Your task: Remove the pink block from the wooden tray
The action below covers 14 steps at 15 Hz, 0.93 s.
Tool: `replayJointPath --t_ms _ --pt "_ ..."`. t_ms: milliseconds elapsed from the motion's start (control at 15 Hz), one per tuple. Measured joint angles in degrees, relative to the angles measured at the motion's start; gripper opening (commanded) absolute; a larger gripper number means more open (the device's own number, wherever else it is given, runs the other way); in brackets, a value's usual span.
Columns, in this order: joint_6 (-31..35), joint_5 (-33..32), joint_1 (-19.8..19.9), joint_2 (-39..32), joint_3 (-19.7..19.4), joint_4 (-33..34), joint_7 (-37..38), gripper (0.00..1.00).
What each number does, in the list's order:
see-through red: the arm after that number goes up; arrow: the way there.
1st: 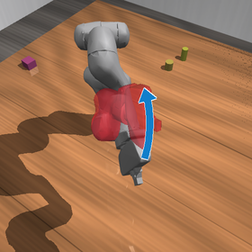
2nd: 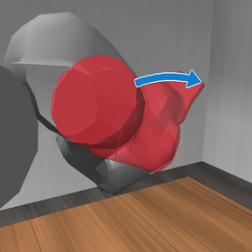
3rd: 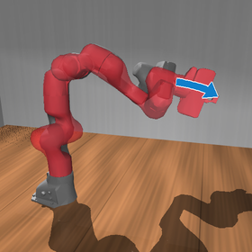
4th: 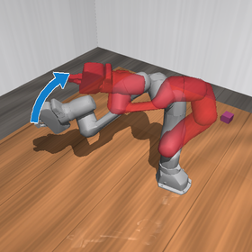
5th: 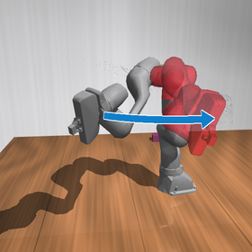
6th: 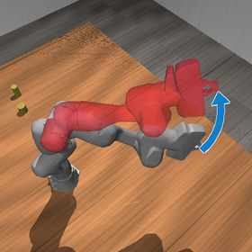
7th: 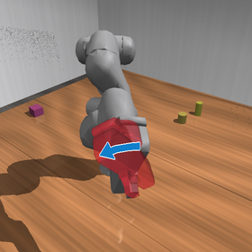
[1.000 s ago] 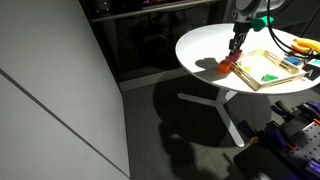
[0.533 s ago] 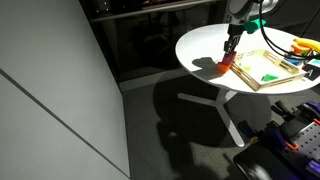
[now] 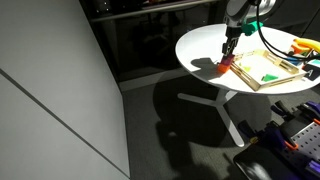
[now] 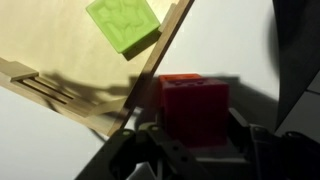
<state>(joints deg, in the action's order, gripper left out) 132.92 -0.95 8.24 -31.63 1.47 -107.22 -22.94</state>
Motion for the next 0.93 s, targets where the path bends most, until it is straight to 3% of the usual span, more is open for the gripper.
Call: replayJointPath --t_ms 67,933 --pt "-0.16 0.00 0.03 0.01 0.00 0.03 0.00 1.00" --pt "-2.28 2.71 1.68 6.37 -0.02 -3.79 -0.81 1.00"
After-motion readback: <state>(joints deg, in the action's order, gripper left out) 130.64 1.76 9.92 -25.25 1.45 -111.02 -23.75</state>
